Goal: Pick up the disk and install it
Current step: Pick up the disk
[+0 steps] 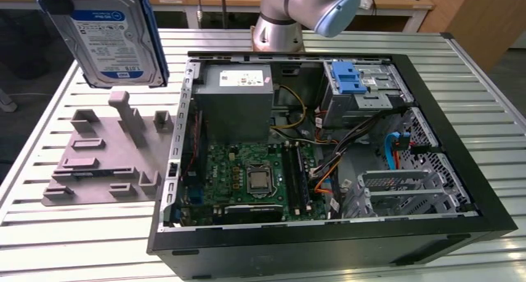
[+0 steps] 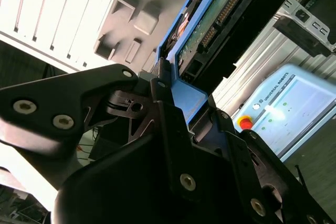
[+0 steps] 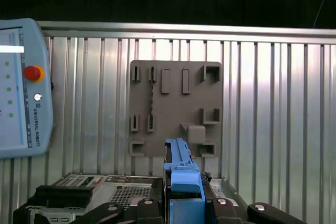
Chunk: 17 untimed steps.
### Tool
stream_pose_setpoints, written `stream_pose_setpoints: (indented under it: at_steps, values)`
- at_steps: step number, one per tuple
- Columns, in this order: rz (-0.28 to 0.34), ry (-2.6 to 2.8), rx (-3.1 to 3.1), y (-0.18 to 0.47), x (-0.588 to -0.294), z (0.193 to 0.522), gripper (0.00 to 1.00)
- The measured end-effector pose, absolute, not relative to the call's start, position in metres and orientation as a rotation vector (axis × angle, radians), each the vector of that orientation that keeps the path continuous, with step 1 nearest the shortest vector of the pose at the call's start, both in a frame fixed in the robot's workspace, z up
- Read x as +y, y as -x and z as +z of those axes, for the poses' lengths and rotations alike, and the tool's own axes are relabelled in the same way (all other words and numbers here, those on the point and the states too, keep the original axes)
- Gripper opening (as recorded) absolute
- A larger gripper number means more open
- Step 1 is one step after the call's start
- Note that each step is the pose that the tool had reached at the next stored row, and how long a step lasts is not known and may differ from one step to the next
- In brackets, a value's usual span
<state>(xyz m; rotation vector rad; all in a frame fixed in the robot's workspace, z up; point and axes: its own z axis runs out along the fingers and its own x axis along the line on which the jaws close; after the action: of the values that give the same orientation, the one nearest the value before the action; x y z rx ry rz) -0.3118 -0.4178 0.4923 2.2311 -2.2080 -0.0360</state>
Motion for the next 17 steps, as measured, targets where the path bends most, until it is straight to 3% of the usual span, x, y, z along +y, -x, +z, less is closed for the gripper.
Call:
stream_pose_setpoints:
  at_steps: [17]
  values:
    - [-0.036, -2.231, -2.208, 0.292, -0.418, 0.492, 0.36]
